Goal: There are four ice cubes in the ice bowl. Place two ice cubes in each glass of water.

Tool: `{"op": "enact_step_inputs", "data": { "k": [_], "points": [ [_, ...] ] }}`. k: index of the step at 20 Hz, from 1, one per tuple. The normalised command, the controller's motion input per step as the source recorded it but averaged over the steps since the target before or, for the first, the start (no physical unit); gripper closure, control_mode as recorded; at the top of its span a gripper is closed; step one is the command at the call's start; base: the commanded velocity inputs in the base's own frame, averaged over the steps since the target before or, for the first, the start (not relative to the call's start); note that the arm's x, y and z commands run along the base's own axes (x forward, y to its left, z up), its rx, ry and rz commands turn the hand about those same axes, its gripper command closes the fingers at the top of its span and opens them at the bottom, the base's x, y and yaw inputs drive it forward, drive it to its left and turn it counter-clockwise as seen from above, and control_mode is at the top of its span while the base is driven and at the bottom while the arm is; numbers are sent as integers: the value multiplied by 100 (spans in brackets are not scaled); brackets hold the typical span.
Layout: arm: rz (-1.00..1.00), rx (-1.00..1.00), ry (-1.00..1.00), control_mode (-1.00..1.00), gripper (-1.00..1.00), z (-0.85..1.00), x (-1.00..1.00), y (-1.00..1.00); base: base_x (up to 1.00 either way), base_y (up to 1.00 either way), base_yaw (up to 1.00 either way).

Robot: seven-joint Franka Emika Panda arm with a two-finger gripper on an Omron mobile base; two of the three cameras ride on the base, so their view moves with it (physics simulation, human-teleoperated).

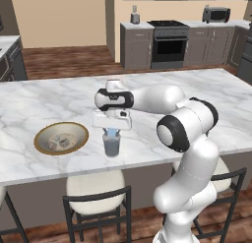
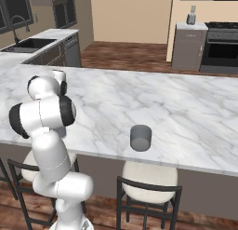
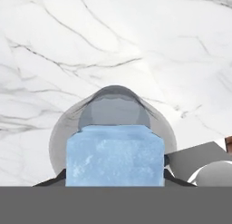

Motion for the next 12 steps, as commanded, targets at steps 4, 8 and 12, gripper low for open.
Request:
{"op": "enact_step_inputs", "data": {
  "k": [4,8,12],
  "points": [
    [0,0,0,-100,100,-7,0,0,0,0,0],
    [0,0,-9,-100,100,-1,0,0,0,0,0],
    [0,0,-20,-100,100,0,0,0,0,0,0]
  ]
}}
